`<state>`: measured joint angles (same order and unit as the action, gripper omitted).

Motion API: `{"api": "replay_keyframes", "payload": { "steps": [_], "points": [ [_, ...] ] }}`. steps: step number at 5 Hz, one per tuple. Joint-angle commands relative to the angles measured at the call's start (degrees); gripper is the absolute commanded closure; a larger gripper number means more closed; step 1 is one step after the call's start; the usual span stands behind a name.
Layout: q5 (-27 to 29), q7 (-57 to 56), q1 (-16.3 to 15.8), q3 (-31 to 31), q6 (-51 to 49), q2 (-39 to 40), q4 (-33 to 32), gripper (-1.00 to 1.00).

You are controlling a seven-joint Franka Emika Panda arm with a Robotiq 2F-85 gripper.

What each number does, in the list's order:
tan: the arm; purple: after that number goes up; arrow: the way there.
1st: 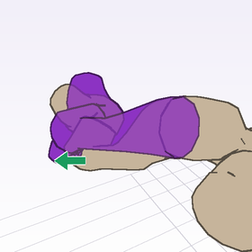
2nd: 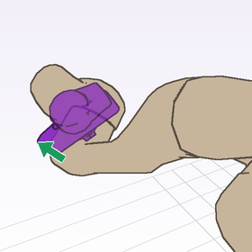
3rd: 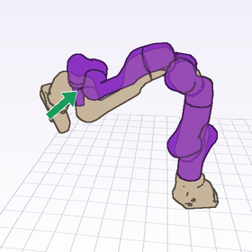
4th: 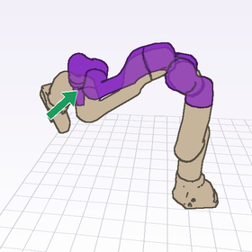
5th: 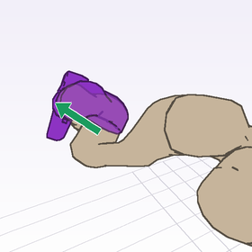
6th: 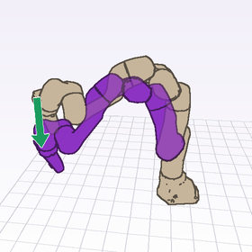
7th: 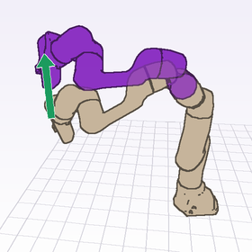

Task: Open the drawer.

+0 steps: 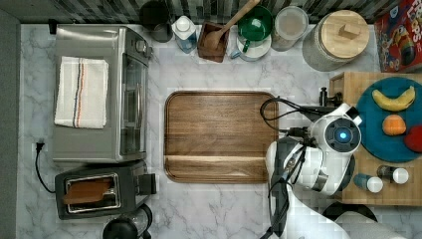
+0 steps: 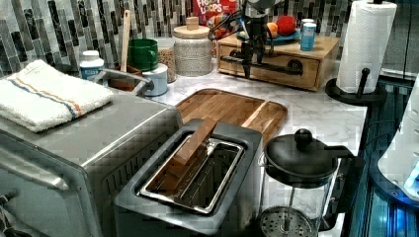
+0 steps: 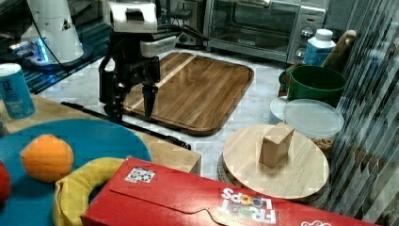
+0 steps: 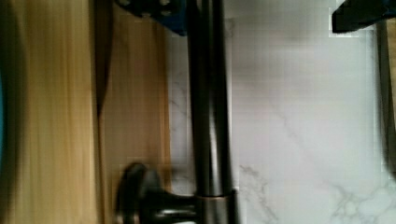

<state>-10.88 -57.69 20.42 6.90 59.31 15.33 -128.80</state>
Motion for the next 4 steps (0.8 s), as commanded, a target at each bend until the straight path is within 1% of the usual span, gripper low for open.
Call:
{"api": "replay_keyframes", "payload": {
  "steps": [1,2,3,4],
  "points": [
    [4.14,11.04,-10.66,-7.95,1.42,2.38,0.15,-1.0],
    [2.7,13.4,-11.98,-9.69,2.34,1.12,-1.75,-1.0],
    [4.34,12.23,-12.68,-10.83,-0.54,-1.47,-3.49,-1.0],
    [4.4,14.67,-14.15,-11.22,-1.93,-4.24,-5.3,-1.0]
  ]
}}
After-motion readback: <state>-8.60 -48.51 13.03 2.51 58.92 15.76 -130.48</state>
